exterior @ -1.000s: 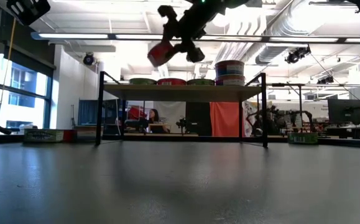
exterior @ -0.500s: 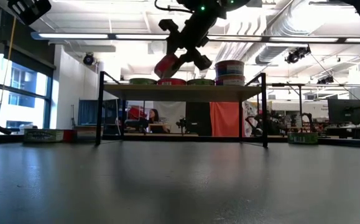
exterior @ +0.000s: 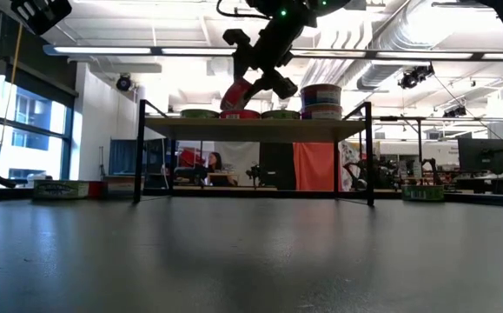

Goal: Stack canned seafood by type on shelf
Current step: Stack the right red tuna can on top of the other red tuna can

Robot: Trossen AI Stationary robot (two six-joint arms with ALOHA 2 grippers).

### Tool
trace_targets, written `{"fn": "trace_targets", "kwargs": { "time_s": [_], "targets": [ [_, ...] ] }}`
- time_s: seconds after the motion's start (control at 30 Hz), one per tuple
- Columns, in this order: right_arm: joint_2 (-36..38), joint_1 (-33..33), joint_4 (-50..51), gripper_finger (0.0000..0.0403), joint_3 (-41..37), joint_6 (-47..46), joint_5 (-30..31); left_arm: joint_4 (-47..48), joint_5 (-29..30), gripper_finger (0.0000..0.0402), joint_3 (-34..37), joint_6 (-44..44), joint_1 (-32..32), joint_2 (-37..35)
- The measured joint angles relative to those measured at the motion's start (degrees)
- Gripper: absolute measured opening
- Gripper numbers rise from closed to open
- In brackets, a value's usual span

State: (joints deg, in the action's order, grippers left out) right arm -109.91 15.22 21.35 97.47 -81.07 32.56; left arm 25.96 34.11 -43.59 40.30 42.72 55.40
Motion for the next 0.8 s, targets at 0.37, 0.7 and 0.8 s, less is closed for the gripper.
{"fn": "trace_targets", "kwargs": {
  "time_s": [0.37,0.7,0.8],
  "targets": [
    [0.0,0.0,-0.2,0.0175,0.0,0.0,-0.8,0.0,0.0,0.0000,0.0,0.0,0.0,0.0],
    [-1.4,-0.1,-0.2,0.0177,0.0,-1.4,-3.7,0.6,0.0,0.0000,0.0,0.1,0.0,0.0],
    [-1.5,0.0,0.0,0.0177,0.0,-1.1,-4.2,1.1,-0.1,0.0000,0.0,0.1,0.0,0.0]
  ]
}}
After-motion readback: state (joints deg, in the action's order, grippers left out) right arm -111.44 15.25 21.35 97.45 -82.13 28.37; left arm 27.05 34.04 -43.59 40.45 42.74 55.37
